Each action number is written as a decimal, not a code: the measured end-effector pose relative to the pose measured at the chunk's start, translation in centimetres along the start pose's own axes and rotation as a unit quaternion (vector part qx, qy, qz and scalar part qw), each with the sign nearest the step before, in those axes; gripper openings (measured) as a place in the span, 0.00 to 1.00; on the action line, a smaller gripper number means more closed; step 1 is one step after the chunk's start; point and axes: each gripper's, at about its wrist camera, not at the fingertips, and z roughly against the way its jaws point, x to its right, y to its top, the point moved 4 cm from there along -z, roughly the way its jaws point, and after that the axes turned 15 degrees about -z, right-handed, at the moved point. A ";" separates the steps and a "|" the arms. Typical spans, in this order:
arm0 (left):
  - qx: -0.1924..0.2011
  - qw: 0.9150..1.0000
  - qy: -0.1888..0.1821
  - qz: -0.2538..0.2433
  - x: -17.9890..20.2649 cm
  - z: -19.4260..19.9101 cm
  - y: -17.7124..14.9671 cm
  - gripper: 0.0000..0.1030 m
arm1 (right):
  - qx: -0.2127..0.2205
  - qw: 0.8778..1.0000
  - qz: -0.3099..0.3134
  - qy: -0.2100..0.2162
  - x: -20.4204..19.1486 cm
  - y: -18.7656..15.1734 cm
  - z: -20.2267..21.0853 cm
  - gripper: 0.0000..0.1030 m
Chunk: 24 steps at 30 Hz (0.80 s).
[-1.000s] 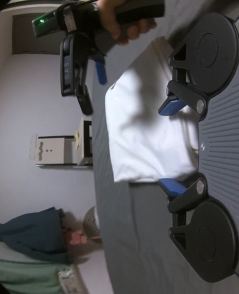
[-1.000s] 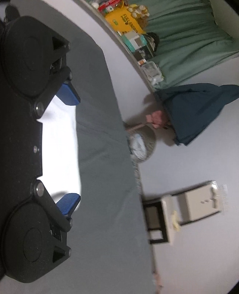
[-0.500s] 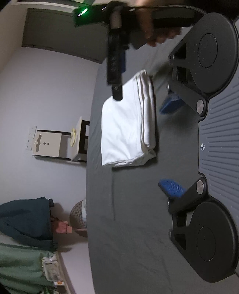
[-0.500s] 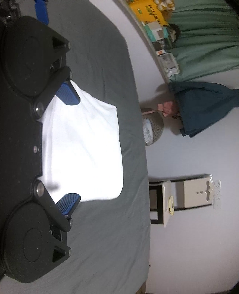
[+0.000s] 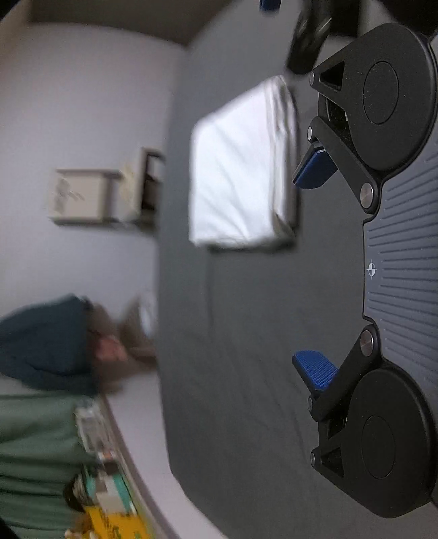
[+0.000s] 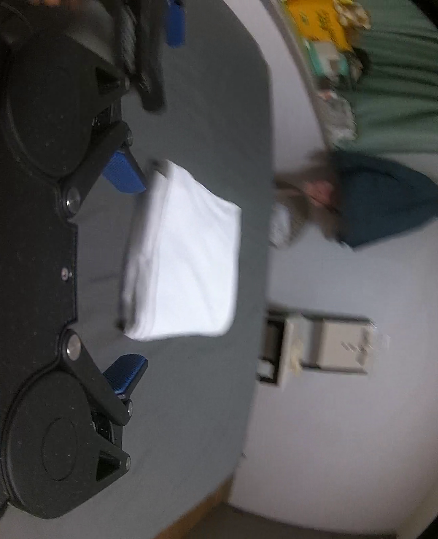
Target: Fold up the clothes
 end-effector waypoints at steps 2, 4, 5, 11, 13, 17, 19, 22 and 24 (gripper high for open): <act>0.005 1.000 -0.010 0.008 0.3 0.1 0.4 1.00 | -0.002 0.999 -0.039 0.009 0.7 0.4 0.7 1.00; 0.010 1.000 -0.019 0.006 0.5 0.5 0.9 1.00 | 0.001 0.998 -0.062 0.011 1.3 1.4 1.4 1.00; 0.012 1.000 -0.020 0.001 0.7 0.6 1.2 1.00 | 0.008 0.998 -0.067 0.012 1.5 1.9 2.0 1.00; -0.002 0.999 -0.012 -0.038 1.4 1.4 2.4 1.00 | 0.029 0.997 -0.069 -0.009 2.6 1.9 3.2 1.00; -0.018 0.998 -0.018 -0.049 1.7 1.1 2.3 1.00 | 0.011 0.997 -0.077 -0.012 2.9 1.0 2.5 1.00; -0.033 0.998 -0.009 -0.044 1.6 0.2 1.2 1.00 | -0.024 0.996 -0.083 -0.001 3.1 0.6 1.0 1.00; -0.027 0.998 -0.022 -0.057 1.8 -0.2 0.8 1.00 | -0.027 0.995 -0.095 -0.016 3.6 0.6 0.5 1.00; -0.030 0.997 -0.023 -0.068 1.8 -0.8 0.4 1.00 | -0.036 0.995 -0.094 -0.026 3.8 0.4 -0.3 1.00; -0.035 0.996 -0.023 -0.078 1.9 -1.3 0.1 1.00 | -0.052 0.995 -0.085 -0.022 3.4 0.0 -0.9 1.00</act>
